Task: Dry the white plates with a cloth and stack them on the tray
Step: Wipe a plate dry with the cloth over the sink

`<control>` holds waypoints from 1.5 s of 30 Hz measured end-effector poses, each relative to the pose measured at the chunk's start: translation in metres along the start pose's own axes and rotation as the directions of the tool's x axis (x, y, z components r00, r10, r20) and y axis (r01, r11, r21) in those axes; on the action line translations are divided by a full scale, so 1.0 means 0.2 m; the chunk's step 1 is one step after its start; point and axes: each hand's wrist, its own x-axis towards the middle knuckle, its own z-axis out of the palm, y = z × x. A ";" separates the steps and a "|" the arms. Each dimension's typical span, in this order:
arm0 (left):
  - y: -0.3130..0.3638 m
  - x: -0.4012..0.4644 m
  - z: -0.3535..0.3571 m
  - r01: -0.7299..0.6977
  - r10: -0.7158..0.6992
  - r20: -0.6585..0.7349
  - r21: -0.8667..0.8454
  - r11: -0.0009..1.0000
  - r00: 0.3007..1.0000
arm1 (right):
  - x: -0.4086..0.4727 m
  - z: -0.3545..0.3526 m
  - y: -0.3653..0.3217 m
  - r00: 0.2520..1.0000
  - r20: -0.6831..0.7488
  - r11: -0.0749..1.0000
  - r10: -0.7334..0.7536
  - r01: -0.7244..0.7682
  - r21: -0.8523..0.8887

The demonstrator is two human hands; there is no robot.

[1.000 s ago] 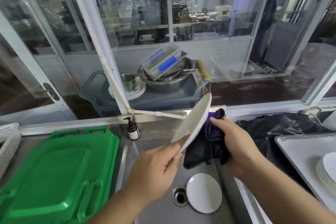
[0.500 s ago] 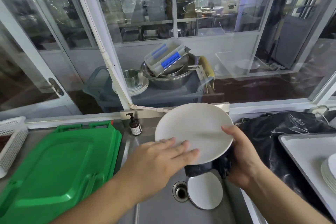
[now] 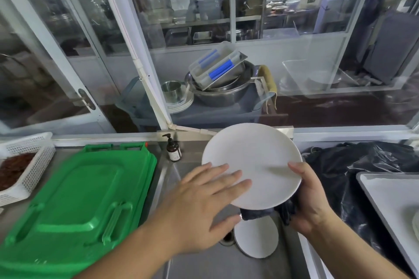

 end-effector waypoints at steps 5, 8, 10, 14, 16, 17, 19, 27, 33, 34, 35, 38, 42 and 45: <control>0.03 0.00 0.04 0.513 -0.588 0.012 -0.505 0.694 0.809 | -0.03 -0.07 -0.02 0.999 0.002 0.999 0.032 -0.032 -0.027; 0.09 0.05 0.08 0.485 -0.781 0.263 -0.873 0.058 0.566 | -0.06 -0.11 -0.03 0.999 0.009 0.996 0.052 -0.051 -0.071; 0.11 0.06 0.12 0.380 -0.795 0.395 -0.897 -0.225 0.460 | -0.10 -0.14 -0.03 0.998 0.006 0.996 0.057 -0.056 -0.069; 0.15 0.07 0.13 0.314 -0.697 0.558 -0.830 -0.461 0.451 | -0.22 -0.19 0.00 0.994 -0.067 0.993 0.089 -0.094 -0.071; 0.17 0.07 0.12 0.369 -0.662 0.570 -0.821 -0.436 0.487 | -0.30 -0.21 0.02 0.988 -0.119 0.993 0.100 -0.108 -0.057; 0.18 0.07 0.13 0.399 -0.632 0.576 -0.817 -0.417 0.519 | -0.34 -0.23 0.03 0.984 -0.149 0.993 0.097 -0.106 -0.054; 0.19 0.06 0.13 0.442 -0.568 0.588 -0.809 -0.388 0.576 | -0.42 -0.24 0.06 0.975 -0.206 0.992 0.081 -0.099 -0.076; 0.30 0.08 0.16 0.485 -0.348 0.576 -0.815 -0.317 0.740 | -0.79 -0.36 0.20 0.834 -0.524 0.976 -0.172 0.070 -0.208; 0.55 0.09 0.25 0.561 -0.182 0.612 -0.784 -0.267 0.769 | -1.14 -0.48 0.31 0.687 -0.701 0.979 -0.191 0.186 -0.085; 0.60 0.10 0.25 0.567 -0.155 0.615 -0.780 -0.263 0.773 | -1.21 -0.50 0.32 0.662 -0.727 0.977 -0.183 0.202 -0.062; 0.65 0.11 0.26 0.572 -0.127 0.615 -0.778 -0.259 0.778 | -1.27 -0.52 0.32 0.634 -0.749 0.974 -0.191 0.217 -0.065; 0.83 0.15 0.27 0.585 -0.068 0.616 -0.772 -0.249 0.785 | -1.46 -0.59 0.30 0.520 -0.813 0.955 -0.260 0.263 -0.137; 1.11 0.21 0.28 0.608 0.034 0.615 -0.769 -0.197 0.788 | -1.70 -0.74 0.27 0.457 -0.828 0.926 -0.325 0.334 -0.178; 1.37 0.25 0.31 0.637 0.103 0.629 -0.752 -0.169 0.771 | -1.88 -0.90 0.25 0.386 -0.853 0.903 -0.351 0.382 -0.198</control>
